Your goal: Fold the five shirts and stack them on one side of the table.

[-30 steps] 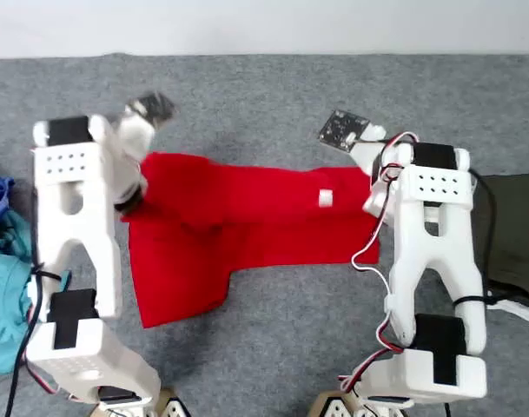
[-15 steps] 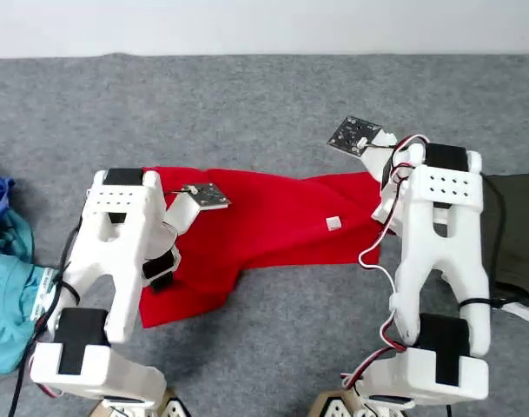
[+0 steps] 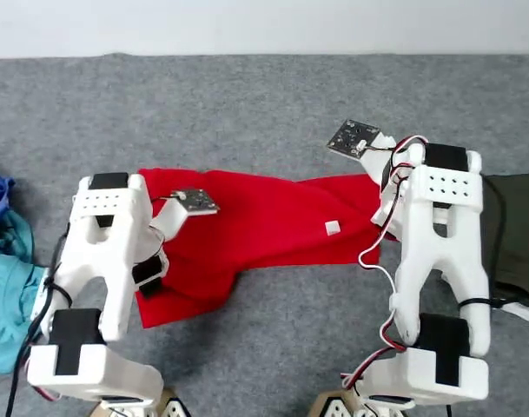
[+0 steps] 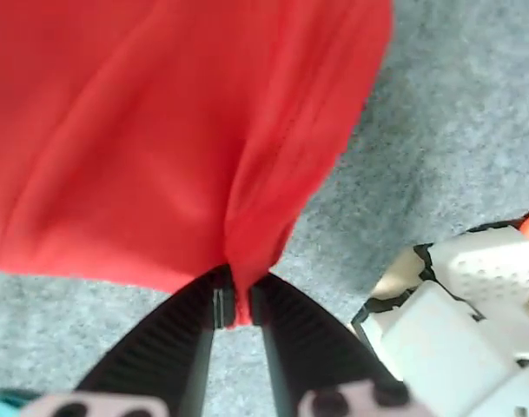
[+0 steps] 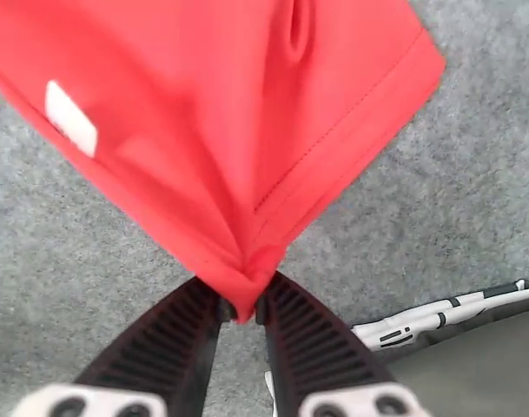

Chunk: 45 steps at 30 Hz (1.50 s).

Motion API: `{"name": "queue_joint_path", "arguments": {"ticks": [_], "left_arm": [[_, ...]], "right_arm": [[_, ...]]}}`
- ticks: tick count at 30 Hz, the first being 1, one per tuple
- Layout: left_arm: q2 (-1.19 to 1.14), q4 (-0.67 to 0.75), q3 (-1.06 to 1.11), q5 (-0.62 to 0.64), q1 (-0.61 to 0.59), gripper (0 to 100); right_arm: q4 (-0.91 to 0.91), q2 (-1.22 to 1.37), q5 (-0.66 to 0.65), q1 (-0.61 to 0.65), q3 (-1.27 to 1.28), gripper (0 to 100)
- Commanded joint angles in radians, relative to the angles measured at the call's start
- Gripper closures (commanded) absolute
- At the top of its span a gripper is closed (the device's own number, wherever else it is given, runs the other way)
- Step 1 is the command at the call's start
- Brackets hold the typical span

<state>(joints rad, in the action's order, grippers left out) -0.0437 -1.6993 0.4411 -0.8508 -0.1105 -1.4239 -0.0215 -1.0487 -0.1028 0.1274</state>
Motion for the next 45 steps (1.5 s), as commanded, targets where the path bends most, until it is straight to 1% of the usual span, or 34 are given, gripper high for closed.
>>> {"name": "queue_joint_path", "arguments": {"ticks": [1,4,7,9,13,15,19,22,25,28,31,33,36,40,45], "left_arm": [[0.046,-0.023,-0.01,-0.018,0.0,99],[0.046,-0.025,-0.054,-0.011,-0.029,97],[0.041,-0.026,-0.117,0.054,-0.086,91],[0.04,-0.029,-0.153,0.084,-0.124,87],[0.046,-0.034,-0.18,0.087,-0.18,85],[0.046,-0.055,-0.177,0.087,-0.18,85],[0.046,-0.055,-0.154,0.087,-0.173,86],[0.048,-0.054,-0.182,0.091,-0.175,86],[0.048,-0.054,-0.265,0.11,-0.175,92],[0.043,-0.023,-0.369,0.219,-0.161,99],[0.04,0.058,-0.433,0.405,-0.135,99],[0.035,0.14,-0.446,0.539,-0.124,99],[0.035,0.27,-0.421,0.663,-0.092,99],[0.008,0.396,-0.384,0.721,-0.028,99],[-0.161,0.465,-0.4,0.721,0.021,99]], "right_arm": [[-0.002,-0.016,-0.005,0.007,-0.035,97.9],[-0.01,-0.022,-0.002,0.001,-0.037,91.3],[-0.012,-0.024,0.029,-0.015,-0.041,83.5],[-0.022,-0.024,0.052,-0.016,-0.052,80.5],[-0.074,-0.024,0.077,-0.015,-0.112,80.4],[-0.079,-0.024,0.095,-0.015,-0.143,80.4],[-0.067,-0.015,0.11,-0.013,-0.167,80.4],[-0.008,-0.015,0.11,-0.001,-0.166,80.5],[0.071,-0.005,0.135,0.008,-0.164,80.5],[0.176,0.047,0.25,0.025,-0.167,83.8],[0.265,0.128,0.315,0.048,-0.17,93.0],[0.311,0.186,0.336,0.067,-0.172,99.1],[0.366,0.265,0.382,0.097,-0.175,98.0],[0.409,0.383,0.439,0.113,-0.276,98.8],[0.398,0.573,0.488,0.108,-0.479,98.8]]}}
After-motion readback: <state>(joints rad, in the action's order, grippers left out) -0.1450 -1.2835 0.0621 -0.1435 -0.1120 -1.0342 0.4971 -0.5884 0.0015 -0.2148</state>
